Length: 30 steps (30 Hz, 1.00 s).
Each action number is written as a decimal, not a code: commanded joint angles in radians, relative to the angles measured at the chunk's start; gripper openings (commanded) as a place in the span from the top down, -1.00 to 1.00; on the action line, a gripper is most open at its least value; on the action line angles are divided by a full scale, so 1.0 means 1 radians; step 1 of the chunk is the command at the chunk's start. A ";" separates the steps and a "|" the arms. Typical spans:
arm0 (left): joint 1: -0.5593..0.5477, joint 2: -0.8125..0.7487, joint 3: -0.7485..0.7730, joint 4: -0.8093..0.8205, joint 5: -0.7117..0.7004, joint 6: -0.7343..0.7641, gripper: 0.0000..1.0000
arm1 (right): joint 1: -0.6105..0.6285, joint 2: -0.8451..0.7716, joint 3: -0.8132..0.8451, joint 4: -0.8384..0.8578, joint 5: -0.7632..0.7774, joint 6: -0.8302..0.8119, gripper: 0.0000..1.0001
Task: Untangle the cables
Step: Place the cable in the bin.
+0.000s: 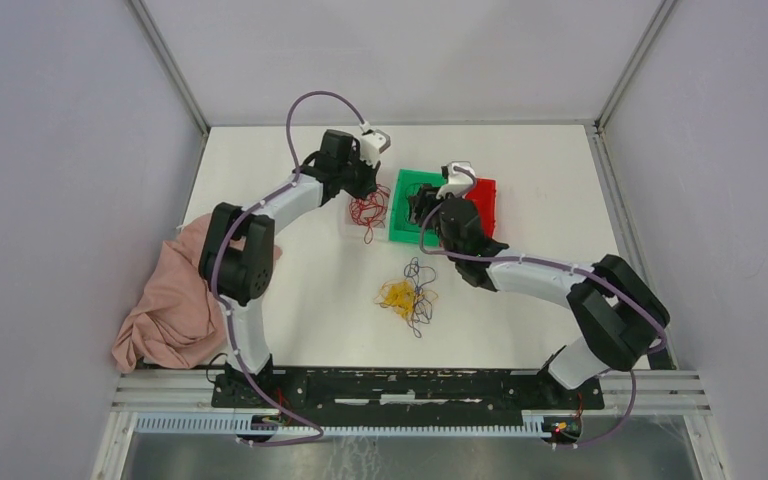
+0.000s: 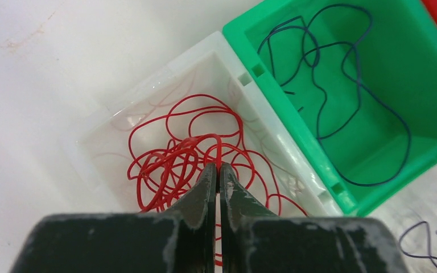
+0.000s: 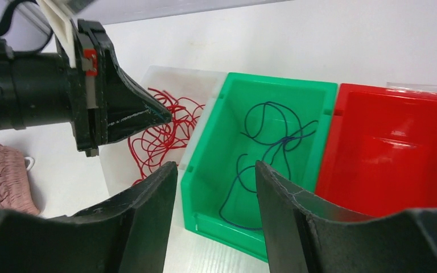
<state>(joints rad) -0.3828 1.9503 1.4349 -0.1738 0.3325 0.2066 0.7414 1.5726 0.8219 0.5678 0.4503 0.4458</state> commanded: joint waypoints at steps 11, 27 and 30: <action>0.001 -0.013 0.230 -0.239 0.016 0.162 -0.51 | -0.023 -0.241 -0.172 -0.123 -0.059 0.034 -0.39; -0.018 -0.219 0.230 -0.747 0.349 0.399 -0.90 | -0.010 -0.404 -0.324 -0.266 -0.285 0.107 -0.44; -0.063 -0.304 0.065 -0.830 0.331 0.523 -0.90 | 0.024 -0.421 -0.371 -0.268 -0.341 0.126 -0.44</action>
<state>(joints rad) -0.3965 1.7466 1.6493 -0.7849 0.5831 0.5072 0.7315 1.1854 0.4973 0.3084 0.2218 0.5274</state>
